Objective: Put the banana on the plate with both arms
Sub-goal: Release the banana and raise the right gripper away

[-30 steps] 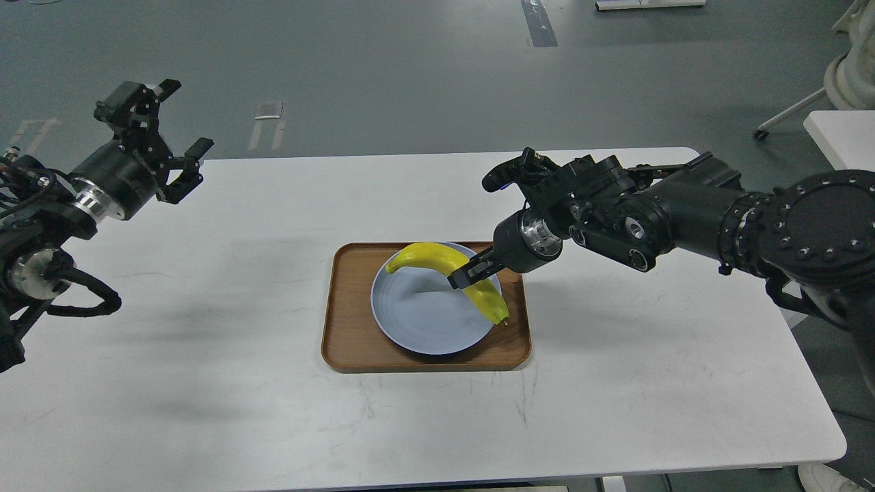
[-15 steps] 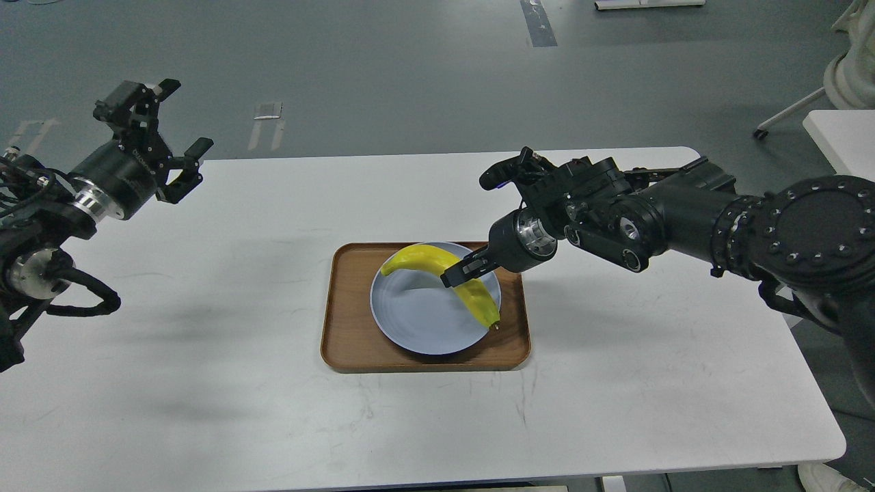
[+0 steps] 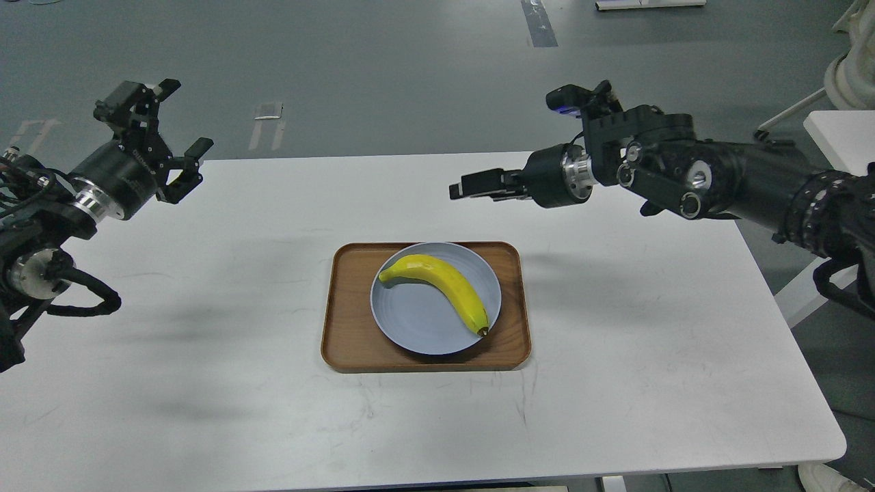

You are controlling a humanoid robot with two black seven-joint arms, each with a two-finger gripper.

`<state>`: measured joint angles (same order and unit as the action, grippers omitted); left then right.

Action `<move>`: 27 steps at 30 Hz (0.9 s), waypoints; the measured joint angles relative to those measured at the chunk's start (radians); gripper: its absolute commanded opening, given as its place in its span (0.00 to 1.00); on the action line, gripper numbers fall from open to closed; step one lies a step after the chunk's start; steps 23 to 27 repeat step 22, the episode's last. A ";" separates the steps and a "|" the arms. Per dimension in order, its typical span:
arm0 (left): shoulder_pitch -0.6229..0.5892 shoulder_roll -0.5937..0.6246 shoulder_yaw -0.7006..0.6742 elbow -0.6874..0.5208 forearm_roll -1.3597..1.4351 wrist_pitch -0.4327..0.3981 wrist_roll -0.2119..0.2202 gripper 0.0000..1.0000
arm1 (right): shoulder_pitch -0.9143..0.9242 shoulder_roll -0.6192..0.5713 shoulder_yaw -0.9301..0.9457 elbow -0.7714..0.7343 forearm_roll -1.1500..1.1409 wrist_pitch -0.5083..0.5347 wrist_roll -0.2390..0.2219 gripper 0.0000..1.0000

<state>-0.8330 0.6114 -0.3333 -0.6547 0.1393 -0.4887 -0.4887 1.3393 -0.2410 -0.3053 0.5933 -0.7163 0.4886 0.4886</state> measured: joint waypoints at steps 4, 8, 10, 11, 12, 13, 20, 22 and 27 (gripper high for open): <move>0.001 -0.010 0.000 0.000 -0.001 0.000 0.000 0.98 | -0.097 -0.089 0.137 0.001 0.178 0.000 0.000 0.99; 0.002 -0.037 0.000 0.000 -0.001 0.000 0.000 0.98 | -0.230 -0.141 0.301 0.001 0.316 0.000 0.000 0.99; 0.003 -0.051 0.000 0.001 -0.001 0.000 0.000 0.98 | -0.292 -0.147 0.391 -0.001 0.358 0.000 0.000 0.99; 0.005 -0.061 0.000 0.002 -0.001 0.000 0.000 0.98 | -0.331 -0.148 0.442 -0.002 0.380 0.000 0.000 0.99; 0.006 -0.070 0.001 0.002 -0.001 0.000 0.000 0.98 | -0.360 -0.149 0.476 -0.004 0.396 0.000 0.000 0.99; 0.007 -0.079 0.001 0.004 -0.001 0.000 0.000 0.98 | -0.383 -0.149 0.508 -0.006 0.409 0.000 0.000 0.99; 0.019 -0.164 0.004 0.032 0.000 0.000 0.000 0.98 | -0.454 -0.147 0.580 -0.015 0.457 0.000 0.000 1.00; 0.024 -0.186 0.005 0.050 0.000 0.000 0.000 0.98 | -0.458 -0.146 0.582 -0.015 0.458 0.000 0.000 1.00; 0.024 -0.186 0.005 0.050 0.000 0.000 0.000 0.98 | -0.458 -0.146 0.582 -0.015 0.458 0.000 0.000 1.00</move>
